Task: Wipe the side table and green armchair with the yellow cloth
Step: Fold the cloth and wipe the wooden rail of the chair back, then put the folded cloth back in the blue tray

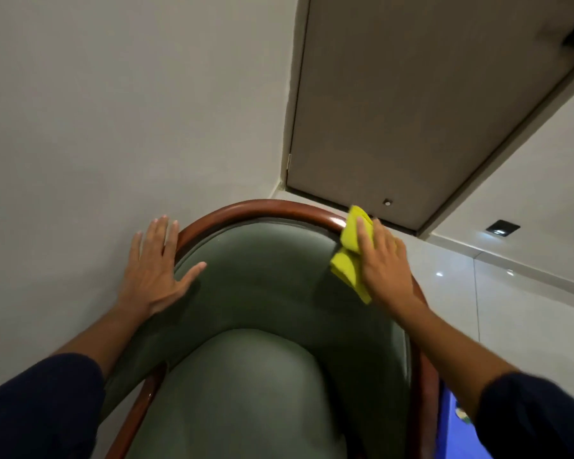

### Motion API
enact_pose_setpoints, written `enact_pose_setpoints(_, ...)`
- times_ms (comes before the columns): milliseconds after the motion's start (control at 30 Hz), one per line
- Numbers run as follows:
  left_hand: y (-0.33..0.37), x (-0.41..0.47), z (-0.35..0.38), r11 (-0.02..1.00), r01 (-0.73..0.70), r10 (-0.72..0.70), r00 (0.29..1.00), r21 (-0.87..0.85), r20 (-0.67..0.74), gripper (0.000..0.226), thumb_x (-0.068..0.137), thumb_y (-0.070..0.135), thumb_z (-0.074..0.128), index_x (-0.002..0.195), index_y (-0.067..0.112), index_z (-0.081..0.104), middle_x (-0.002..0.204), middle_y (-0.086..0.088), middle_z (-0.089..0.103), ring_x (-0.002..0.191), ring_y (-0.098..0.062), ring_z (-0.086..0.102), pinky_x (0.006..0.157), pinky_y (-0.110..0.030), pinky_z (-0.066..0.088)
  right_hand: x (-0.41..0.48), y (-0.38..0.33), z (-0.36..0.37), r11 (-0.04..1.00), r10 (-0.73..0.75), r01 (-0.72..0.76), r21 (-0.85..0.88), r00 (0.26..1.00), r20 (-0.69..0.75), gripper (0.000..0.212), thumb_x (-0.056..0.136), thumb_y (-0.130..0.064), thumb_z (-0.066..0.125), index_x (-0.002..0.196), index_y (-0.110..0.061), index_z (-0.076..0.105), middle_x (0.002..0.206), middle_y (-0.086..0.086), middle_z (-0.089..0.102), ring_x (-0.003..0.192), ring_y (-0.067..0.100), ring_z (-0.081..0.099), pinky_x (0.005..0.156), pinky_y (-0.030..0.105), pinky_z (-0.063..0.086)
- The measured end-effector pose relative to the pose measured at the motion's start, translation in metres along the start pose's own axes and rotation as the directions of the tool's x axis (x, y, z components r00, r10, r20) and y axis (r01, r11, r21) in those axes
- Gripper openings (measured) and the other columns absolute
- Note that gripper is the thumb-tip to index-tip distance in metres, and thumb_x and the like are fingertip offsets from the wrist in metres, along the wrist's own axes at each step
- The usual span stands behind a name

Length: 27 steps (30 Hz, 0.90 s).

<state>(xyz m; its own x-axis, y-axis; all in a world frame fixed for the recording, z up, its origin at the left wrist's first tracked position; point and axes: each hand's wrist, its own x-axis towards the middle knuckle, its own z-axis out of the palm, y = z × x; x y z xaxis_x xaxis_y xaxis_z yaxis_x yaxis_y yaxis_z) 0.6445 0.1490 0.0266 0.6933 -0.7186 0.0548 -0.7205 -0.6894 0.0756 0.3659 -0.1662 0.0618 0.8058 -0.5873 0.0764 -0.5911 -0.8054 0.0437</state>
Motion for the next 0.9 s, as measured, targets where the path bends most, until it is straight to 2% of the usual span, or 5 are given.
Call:
enact_pose_setpoints(200, 0.152, -0.078, -0.042, 0.931, 0.080, -0.078, 0.997, -0.357, 0.019, 0.056, 0.092, 0.045, 0.056, 0.139, 0.013, 0.052, 0.145, -0.013, 0.054, 0.138, -0.029, 0.044, 0.115, -0.044, 0.035, -0.105, 0.027, -0.029, 0.861, 0.322, -0.322, 0.395, 0.944, 0.067, 0.056, 0.101, -0.021, 0.038, 0.153, -0.017, 0.017, 0.149, 0.019, 0.035, 0.129, 0.039, 0.037, 0.105, 0.051, 0.032)
enact_pose_setpoints(333, 0.269, -0.117, -0.072, 0.473, 0.425, 0.041, 0.864, -0.772, 0.502, 0.052, 0.085, 0.060, 0.061, 0.117, 0.020, 0.069, 0.118, 0.001, 0.073, 0.112, -0.015, 0.065, 0.096, -0.029, 0.049, -0.125, 0.012, -0.062, 0.601, 0.291, -0.154, 0.784, 0.956, -0.035, 0.045, 0.098, -0.022, 0.042, 0.142, -0.012, 0.041, 0.133, 0.012, 0.054, 0.121, 0.031, 0.049, 0.104, 0.044, 0.039)
enact_pose_setpoints(433, 0.317, -0.143, -0.088, 0.180, 0.539, 0.162, 0.809, -0.823, 0.565, 0.051, 0.072, 0.064, 0.069, 0.107, 0.026, 0.071, 0.103, 0.009, 0.077, 0.098, -0.011, 0.071, 0.076, -0.022, 0.056, -0.157, 0.009, -0.076, 0.217, 0.303, -0.160, 0.963, 0.949, 0.090, 0.036, 0.101, -0.023, 0.045, 0.136, -0.014, 0.046, 0.127, 0.002, 0.058, 0.119, 0.020, 0.055, 0.104, 0.038, 0.043)
enact_pose_setpoints(633, 0.377, -0.168, -0.124, 0.531, 0.202, -0.019, 0.974, -0.823, 0.227, 0.027, 0.078, 0.029, 0.080, 0.093, 0.009, 0.071, 0.095, -0.009, 0.068, 0.083, -0.016, 0.061, 0.075, -0.029, 0.047, -0.239, 0.063, -0.067, -0.624, 0.195, -0.359, 0.694, 0.788, 0.584, 0.032, 0.096, -0.045, 0.048, 0.113, -0.024, 0.065, 0.103, 0.002, 0.075, 0.094, 0.018, 0.069, 0.079, 0.041, 0.057)
enact_pose_setpoints(900, 0.485, -0.215, -0.119, 0.190, 0.576, 0.262, 0.750, -0.795, 0.607, 0.021, 0.090, 0.012, 0.066, 0.109, 0.003, 0.069, 0.093, -0.012, 0.071, 0.076, -0.020, 0.069, 0.066, -0.025, 0.056, -0.371, 0.159, -0.011, -0.804, 0.018, -0.431, 0.410, 0.671, 0.741, 0.047, 0.077, -0.046, 0.063, 0.116, -0.019, 0.068, 0.102, 0.003, 0.076, 0.089, 0.023, 0.070, 0.083, 0.042, 0.049)
